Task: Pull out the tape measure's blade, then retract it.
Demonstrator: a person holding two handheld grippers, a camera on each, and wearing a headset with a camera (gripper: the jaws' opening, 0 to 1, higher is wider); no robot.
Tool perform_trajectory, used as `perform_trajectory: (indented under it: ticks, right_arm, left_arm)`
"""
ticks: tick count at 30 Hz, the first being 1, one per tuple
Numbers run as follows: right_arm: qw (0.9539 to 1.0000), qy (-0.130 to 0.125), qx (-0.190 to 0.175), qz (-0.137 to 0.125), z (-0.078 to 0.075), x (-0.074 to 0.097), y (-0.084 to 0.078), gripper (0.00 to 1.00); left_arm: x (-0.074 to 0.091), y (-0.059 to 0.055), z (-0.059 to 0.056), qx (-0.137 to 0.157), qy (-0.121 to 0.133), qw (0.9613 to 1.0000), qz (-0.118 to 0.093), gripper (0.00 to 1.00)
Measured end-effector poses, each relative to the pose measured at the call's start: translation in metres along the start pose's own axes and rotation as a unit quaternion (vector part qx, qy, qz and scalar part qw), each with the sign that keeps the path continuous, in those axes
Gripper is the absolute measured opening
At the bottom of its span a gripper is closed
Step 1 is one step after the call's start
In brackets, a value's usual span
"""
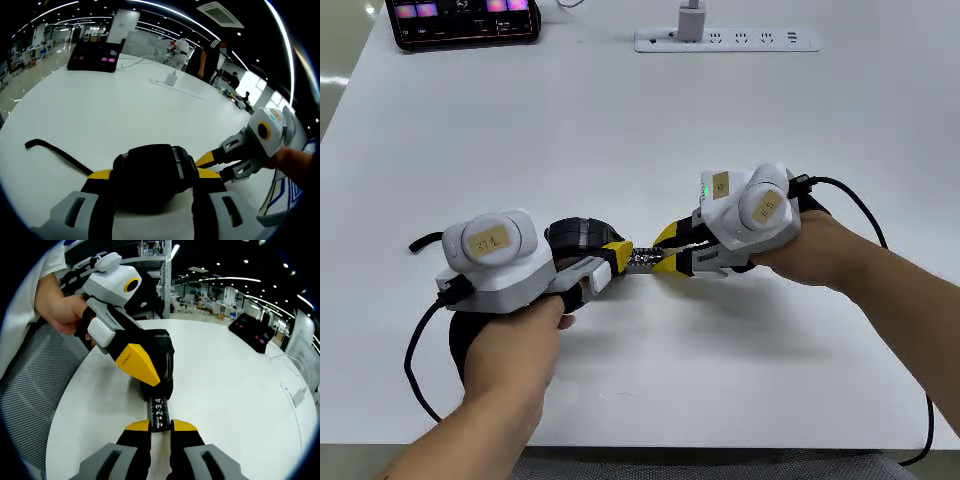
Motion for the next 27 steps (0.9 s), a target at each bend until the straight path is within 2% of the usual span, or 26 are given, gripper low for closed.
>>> perform_trajectory:
  ticks: [15, 18, 21, 23, 24, 27]
  right_arm:
    - [0.9999, -0.003, -0.008, 0.007, 0.002, -0.003, 0.006, 0.10]
    - [0.9998, -0.001, -0.020, 0.007, 0.002, -0.003, 0.007, 0.09]
    - [0.9998, 0.001, -0.019, 0.003, 0.002, -0.004, 0.007, 0.09]
    - [0.9997, 0.007, -0.022, -0.008, 0.005, -0.008, 0.011, 0.09]
    - [0.9999, 0.006, -0.011, -0.001, 0.005, -0.010, 0.010, 0.09]
    - [0.9998, 0.005, -0.015, -0.011, 0.003, -0.011, 0.012, 0.09]
  left_arm:
    - [0.000, 0.000, -0.001, 0.002, 0.003, 1.0000, -0.001, 0.57]
    - [0.000, 0.000, -0.001, 0.002, 0.003, 1.0000, -0.001, 0.57]
    - [0.000, 0.000, -0.001, 0.001, 0.002, 1.0000, -0.001, 0.57]
    - [0.000, 0.000, -0.001, -0.001, 0.002, 1.0000, 0.000, 0.57]
    - [0.000, 0.000, -0.001, -0.006, 0.002, 1.0000, 0.002, 0.57]
    - [0.000, 0.001, 0.000, 0.002, 0.003, 1.0000, 0.000, 0.57]
Point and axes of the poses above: the centre of the closed fingertips' face, and the gripper's own axes: x roughly backward along the fingers, z roughly to its left, y roughly out of its top, the point moved 7 cm from there along x, roughly backward along the fingers, and after that the axes turned 10 degrees about -y, right-handed, at the moved point
